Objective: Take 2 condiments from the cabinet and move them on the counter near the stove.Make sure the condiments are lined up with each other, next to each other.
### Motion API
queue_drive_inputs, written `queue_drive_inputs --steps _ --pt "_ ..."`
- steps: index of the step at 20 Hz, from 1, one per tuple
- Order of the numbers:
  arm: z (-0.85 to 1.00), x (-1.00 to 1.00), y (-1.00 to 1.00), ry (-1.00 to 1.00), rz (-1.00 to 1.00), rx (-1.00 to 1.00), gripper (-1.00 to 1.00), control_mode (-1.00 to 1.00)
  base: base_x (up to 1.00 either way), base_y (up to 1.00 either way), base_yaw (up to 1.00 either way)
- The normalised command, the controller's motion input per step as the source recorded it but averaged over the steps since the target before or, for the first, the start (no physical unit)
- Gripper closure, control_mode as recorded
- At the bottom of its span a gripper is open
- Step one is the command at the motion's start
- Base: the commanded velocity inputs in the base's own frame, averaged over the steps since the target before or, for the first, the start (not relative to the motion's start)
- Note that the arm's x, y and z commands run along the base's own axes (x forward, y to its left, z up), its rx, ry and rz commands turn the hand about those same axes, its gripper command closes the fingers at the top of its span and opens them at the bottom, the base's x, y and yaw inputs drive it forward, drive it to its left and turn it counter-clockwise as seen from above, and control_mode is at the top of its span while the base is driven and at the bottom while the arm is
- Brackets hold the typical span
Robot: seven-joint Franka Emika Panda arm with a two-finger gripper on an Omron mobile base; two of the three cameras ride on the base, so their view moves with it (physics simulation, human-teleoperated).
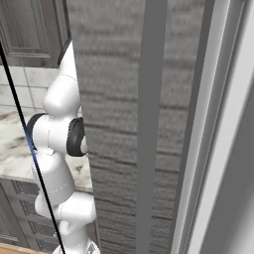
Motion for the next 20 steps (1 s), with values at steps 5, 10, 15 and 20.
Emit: queue_drive_inputs --steps 5,10,15,20 --pt "0.00 0.00 0.00 0.00 0.00 0.00 1.00 -1.00 0.00 0.00 0.00" --pt "-0.28 -0.34 0.00 -0.08 0.00 0.00 1.00 -1.00 0.00 0.00 0.00" --pt "-0.60 -1.00 0.00 -0.25 -0.06 0.00 1.00 -1.00 0.00 0.00 0.00" --pt "0.08 -1.00 0.00 -0.27 -0.06 0.00 1.00 -1.00 0.00 0.00 0.00"
